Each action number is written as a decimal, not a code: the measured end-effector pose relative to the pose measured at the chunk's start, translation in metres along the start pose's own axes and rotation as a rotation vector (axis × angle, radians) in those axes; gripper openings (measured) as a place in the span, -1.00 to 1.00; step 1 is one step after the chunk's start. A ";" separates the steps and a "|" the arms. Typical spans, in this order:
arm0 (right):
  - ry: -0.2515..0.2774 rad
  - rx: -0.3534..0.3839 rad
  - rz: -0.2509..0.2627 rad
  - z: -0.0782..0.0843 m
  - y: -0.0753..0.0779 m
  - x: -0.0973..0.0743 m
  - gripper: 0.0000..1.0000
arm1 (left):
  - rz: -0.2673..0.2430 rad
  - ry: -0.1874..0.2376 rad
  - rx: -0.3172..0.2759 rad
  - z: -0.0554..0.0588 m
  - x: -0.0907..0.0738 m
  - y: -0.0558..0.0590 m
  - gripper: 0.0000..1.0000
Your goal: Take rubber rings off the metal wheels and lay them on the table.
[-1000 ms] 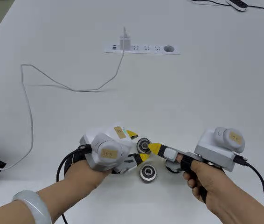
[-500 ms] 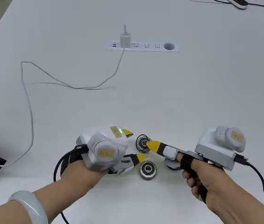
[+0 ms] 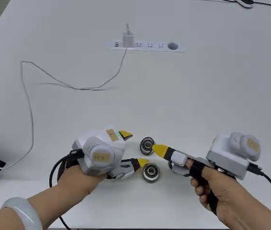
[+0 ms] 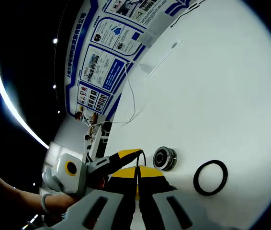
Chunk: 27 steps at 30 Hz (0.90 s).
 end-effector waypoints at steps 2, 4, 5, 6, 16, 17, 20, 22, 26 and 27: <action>0.006 0.004 0.006 0.001 0.002 -0.005 -0.97 | 0.002 0.008 -0.011 0.001 -0.001 0.001 -0.01; 0.011 0.012 0.012 0.002 0.004 -0.010 -0.97 | -0.001 0.011 -0.012 0.001 -0.003 0.002 0.02; 0.014 0.014 0.015 0.003 0.005 -0.012 -0.97 | 0.000 0.012 -0.014 0.002 -0.004 0.002 0.03; 0.015 0.016 0.019 0.003 0.007 -0.014 -0.97 | 0.001 0.011 -0.014 0.002 -0.004 0.003 0.03; 0.037 0.035 0.050 0.004 0.013 -0.032 -0.96 | -0.005 0.014 -0.030 0.009 -0.012 0.006 0.07; 0.040 0.039 0.052 0.004 0.015 -0.034 -0.96 | -0.005 0.014 -0.030 0.010 -0.013 0.007 0.07; 0.050 0.044 0.064 0.002 0.019 -0.039 -0.96 | -0.005 0.010 -0.030 0.014 -0.016 0.007 0.06; 0.058 0.050 0.075 0.001 0.023 -0.043 -0.96 | -0.007 0.008 -0.034 0.016 -0.017 0.007 0.06; 0.067 0.059 0.098 0.000 0.032 -0.050 -0.96 | -0.011 0.001 -0.041 0.020 -0.021 0.008 0.05; 0.068 0.060 0.105 0.000 0.035 -0.051 -0.96 | -0.010 0.000 -0.041 0.021 -0.021 0.008 0.05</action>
Point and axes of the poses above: the centre of the closed fingertips' face, and the gripper's own axes: x roughly forward along the fingers, y roughly to its right, z roughly out of its underside, the point moved 7 cm from there along -x, roughly backward along the fingers, and after that the axes turned 3 degrees about y, right-handed, at the moved point
